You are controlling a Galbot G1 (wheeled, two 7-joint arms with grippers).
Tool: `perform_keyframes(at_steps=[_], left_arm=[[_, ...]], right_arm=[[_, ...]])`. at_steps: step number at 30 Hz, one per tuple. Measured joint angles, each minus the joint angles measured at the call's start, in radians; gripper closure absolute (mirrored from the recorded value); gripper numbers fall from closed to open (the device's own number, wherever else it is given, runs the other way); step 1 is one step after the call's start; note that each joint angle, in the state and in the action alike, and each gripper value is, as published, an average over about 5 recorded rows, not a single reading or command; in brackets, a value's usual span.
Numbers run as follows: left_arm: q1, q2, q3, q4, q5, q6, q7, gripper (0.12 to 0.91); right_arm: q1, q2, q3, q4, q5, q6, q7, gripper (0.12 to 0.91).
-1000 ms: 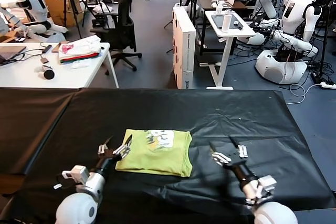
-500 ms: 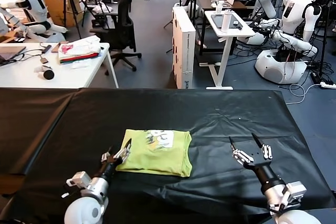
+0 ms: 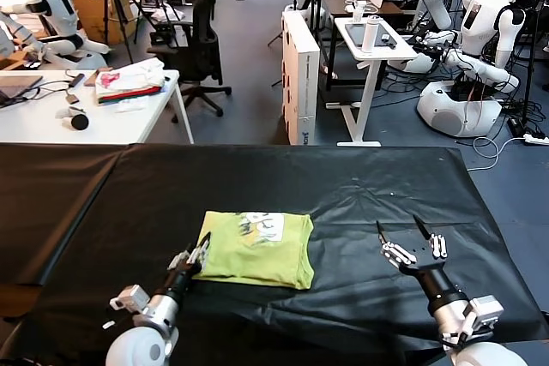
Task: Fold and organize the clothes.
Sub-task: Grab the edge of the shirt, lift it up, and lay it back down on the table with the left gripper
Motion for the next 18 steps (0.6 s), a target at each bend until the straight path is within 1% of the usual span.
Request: perform_keyframes(at_steps=[1, 2, 5, 7, 12, 18], left_arm=[[0.000, 0.000, 0.000, -0.001, -0.001, 0.001, 0.000, 0.714], [0.000, -0.001, 0.000, -0.003, -0.003, 0.002, 0.000, 0.753], [0.001, -0.002, 0.001, -0.012, -0.012, 0.010, 0.000, 0.845], [0.001, -0.003, 0.001, -0.021, -0.018, 0.018, -0.001, 0.864], [0.001, -0.001, -0.007, -0.043, -0.017, 0.036, -0.009, 0.862], [0.003, 0.039, -0.046, -0.051, 0.032, 0.044, -0.024, 0.862]], right_arm=[[0.000, 0.001, 0.000, -0.001, 0.000, 0.000, 0.000, 0.118], [0.001, 0.001, 0.000, -0.003, -0.001, 0.000, 0.000, 0.118], [0.004, 0.003, 0.000, -0.009, -0.002, 0.001, 0.000, 0.118], [0.007, 0.004, -0.001, -0.012, -0.004, 0.001, 0.000, 0.118], [0.016, 0.008, -0.006, -0.022, -0.009, 0.001, 0.002, 0.118], [0.033, 0.019, -0.026, -0.040, -0.031, 0.002, 0.005, 0.118]])
